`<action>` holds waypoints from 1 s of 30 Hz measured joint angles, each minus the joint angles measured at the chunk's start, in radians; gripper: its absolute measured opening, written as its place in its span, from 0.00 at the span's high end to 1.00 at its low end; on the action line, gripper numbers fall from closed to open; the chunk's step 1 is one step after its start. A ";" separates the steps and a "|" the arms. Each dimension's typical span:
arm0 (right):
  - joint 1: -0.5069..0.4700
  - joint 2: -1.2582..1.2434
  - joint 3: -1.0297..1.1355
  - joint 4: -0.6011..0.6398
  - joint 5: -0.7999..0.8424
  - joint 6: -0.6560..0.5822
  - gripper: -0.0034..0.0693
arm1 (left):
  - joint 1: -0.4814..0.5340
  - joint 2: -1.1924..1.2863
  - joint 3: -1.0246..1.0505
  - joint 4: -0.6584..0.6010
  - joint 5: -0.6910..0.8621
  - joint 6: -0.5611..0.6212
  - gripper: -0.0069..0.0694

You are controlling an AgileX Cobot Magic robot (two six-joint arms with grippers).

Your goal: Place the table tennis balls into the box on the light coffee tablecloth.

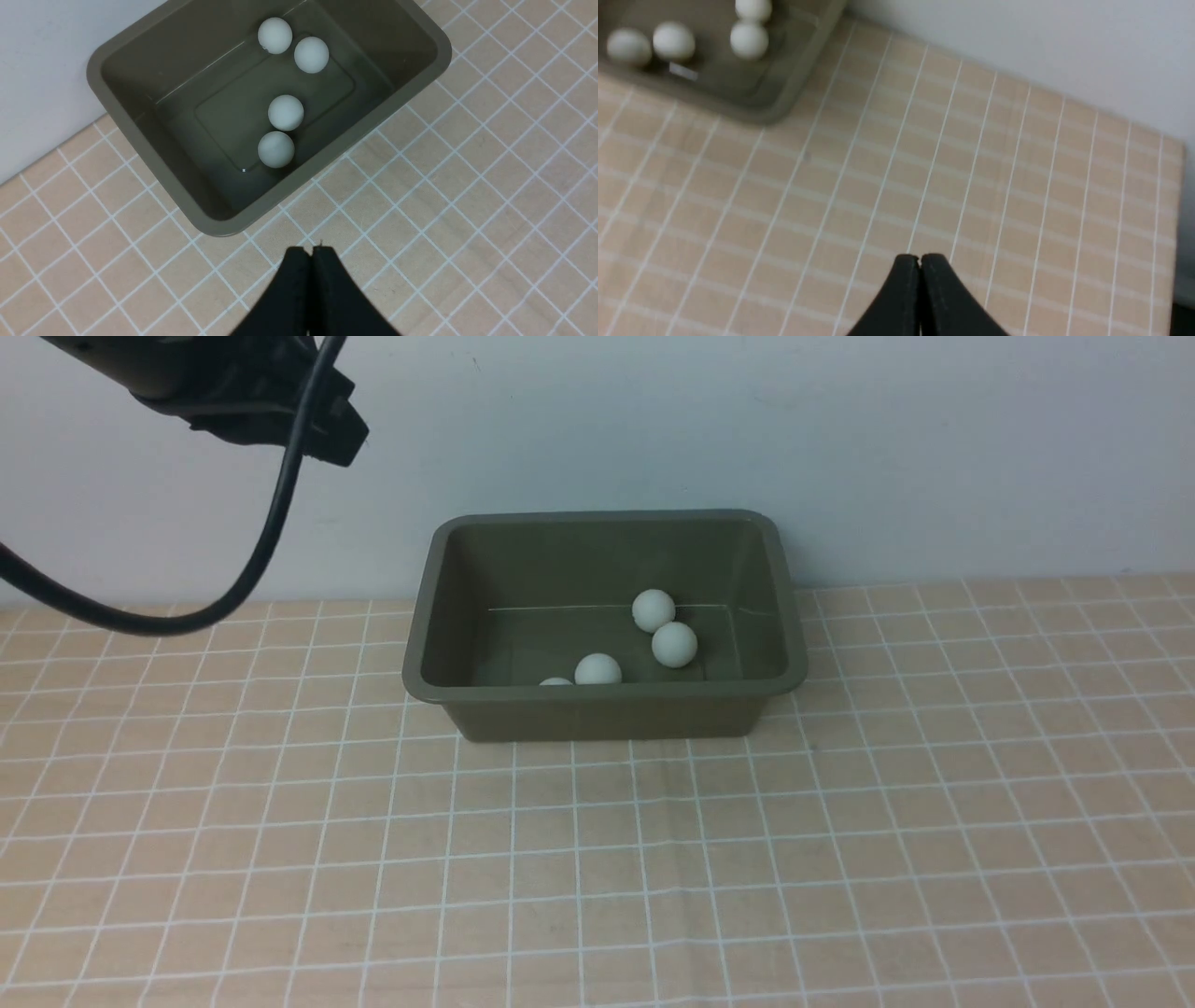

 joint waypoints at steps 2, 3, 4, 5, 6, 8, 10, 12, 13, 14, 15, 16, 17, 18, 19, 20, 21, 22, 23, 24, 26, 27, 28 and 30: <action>0.000 -0.101 0.140 0.000 -0.073 -0.001 0.97 | 0.000 0.000 0.000 0.000 0.000 0.000 1.00; 0.000 -0.167 0.245 0.005 -0.141 -0.001 0.97 | 0.000 0.000 0.000 0.000 0.000 0.000 1.00; 0.000 -0.232 0.366 0.017 -0.218 -0.001 0.97 | 0.000 0.000 0.000 0.000 0.000 0.000 1.00; 0.000 -0.297 0.451 0.028 -0.295 -0.003 0.97 | 0.000 0.000 0.000 0.000 0.000 0.000 1.00; 0.000 -0.330 0.516 0.036 -0.345 -0.004 0.97 | 0.000 0.000 0.000 0.000 0.000 0.000 1.00; 0.000 -0.415 0.639 0.049 -0.437 -0.005 0.97 | 0.000 0.000 0.000 0.000 0.000 0.000 1.00; 0.000 -0.540 0.787 0.066 -0.550 -0.005 0.97 | 0.000 0.000 0.000 0.000 0.000 0.000 1.00; 0.000 -0.596 0.864 0.084 -0.603 -0.005 0.97 | 0.000 0.000 0.000 0.000 0.000 0.000 1.00; 0.000 -0.654 0.920 0.108 -0.655 -0.005 0.97 | 0.000 0.000 0.000 0.000 0.000 0.000 1.00; 0.000 -0.684 0.952 0.118 -0.680 -0.004 0.97 | 0.000 0.000 0.000 0.000 0.000 0.000 1.00; 0.000 -0.731 1.005 0.141 -0.712 0.001 0.97 | 0.000 0.000 0.000 0.000 0.000 0.000 1.00; 0.000 -0.760 1.033 0.154 -0.727 0.003 0.97 | 0.000 0.000 0.000 0.000 0.000 0.000 1.00; 0.000 -0.785 1.058 0.161 -0.734 0.003 0.97 | 0.000 0.000 0.000 -0.002 0.000 0.000 1.00; 0.000 -0.790 1.062 0.163 -0.734 0.003 0.97 | 0.000 0.000 0.000 -0.003 0.000 0.000 1.00; 0.000 -0.816 1.087 0.166 -0.735 0.003 0.97 | 0.000 0.000 0.000 -0.009 0.000 0.000 1.00; 0.000 -0.828 1.106 0.166 -0.735 0.003 0.97 | 0.000 0.000 0.000 -0.013 0.000 0.000 1.00; 0.000 -0.838 1.120 0.167 -0.735 0.003 0.97 | 0.000 0.000 0.000 -0.020 0.000 0.000 1.00; 0.000 -0.845 1.139 0.170 -0.747 0.003 0.97 | 0.000 0.000 0.000 -0.030 0.000 0.000 1.00; 0.000 -0.847 1.151 0.171 -0.767 0.004 0.97 | 0.000 0.000 0.000 -0.035 0.000 0.000 1.00; 0.000 -0.848 1.159 0.175 -0.792 0.007 0.97 | 0.000 0.000 0.000 -0.043 0.000 0.000 1.00; 0.000 -0.848 1.167 0.188 -0.834 0.014 0.97 | 0.000 0.000 0.000 -0.053 0.000 0.004 1.00; 0.000 -0.848 1.167 0.190 -0.840 0.018 0.97 | 0.000 0.000 0.000 -0.057 0.000 0.008 1.00; 0.000 -0.848 1.167 0.192 -0.850 0.022 0.97 | 0.000 0.000 0.000 -0.064 0.000 0.011 1.00; 0.000 -0.848 1.167 0.192 -0.855 0.026 0.97 | 0.000 0.000 0.000 -0.078 0.000 0.016 1.00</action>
